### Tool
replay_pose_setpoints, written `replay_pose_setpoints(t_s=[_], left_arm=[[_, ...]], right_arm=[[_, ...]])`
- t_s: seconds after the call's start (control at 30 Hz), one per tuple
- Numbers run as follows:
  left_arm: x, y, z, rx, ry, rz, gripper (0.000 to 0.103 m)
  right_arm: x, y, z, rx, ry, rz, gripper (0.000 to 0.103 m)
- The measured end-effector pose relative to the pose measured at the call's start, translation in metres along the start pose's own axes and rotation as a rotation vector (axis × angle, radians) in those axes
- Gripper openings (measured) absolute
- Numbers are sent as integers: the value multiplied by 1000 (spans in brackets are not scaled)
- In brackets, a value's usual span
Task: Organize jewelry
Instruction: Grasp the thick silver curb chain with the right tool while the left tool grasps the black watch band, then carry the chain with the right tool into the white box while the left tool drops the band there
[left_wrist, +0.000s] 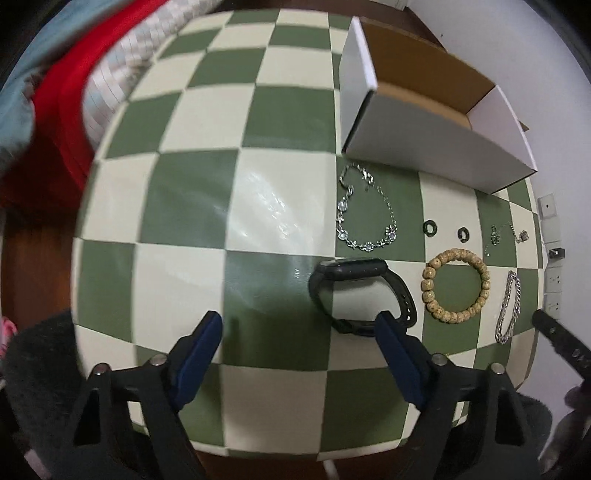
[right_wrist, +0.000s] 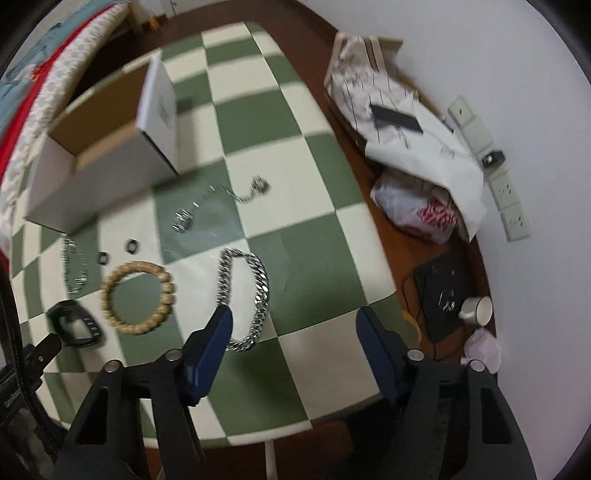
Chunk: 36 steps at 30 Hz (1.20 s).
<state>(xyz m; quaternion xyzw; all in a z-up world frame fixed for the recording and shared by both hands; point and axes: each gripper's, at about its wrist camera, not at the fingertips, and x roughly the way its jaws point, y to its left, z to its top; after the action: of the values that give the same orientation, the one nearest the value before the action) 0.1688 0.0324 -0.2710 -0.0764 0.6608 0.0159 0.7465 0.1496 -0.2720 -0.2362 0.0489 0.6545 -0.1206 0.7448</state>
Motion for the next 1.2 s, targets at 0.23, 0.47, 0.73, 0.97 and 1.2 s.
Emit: replay_pose_setpoints(t_s=[0.23,0.47,0.73,0.97,1.2], left_arm=[[10,-1,-1,-4,-22,-15,38],[9,8,-9,5,-79,1,2],[5,-5,-23,77,-137,77,1],[-15,-10,-25,84,-168,100,1],[-35,-23,-26,89,-225,94,1]], right_arm=[[32,6,-9,0,38,-25,53],[32,20,-24,-31,-7,34,12],[29,40,-32,-86,-47,-3,4],[23,38,-35,-56,-80,15,3],[-7,42,-39,-70,-162,27,3]])
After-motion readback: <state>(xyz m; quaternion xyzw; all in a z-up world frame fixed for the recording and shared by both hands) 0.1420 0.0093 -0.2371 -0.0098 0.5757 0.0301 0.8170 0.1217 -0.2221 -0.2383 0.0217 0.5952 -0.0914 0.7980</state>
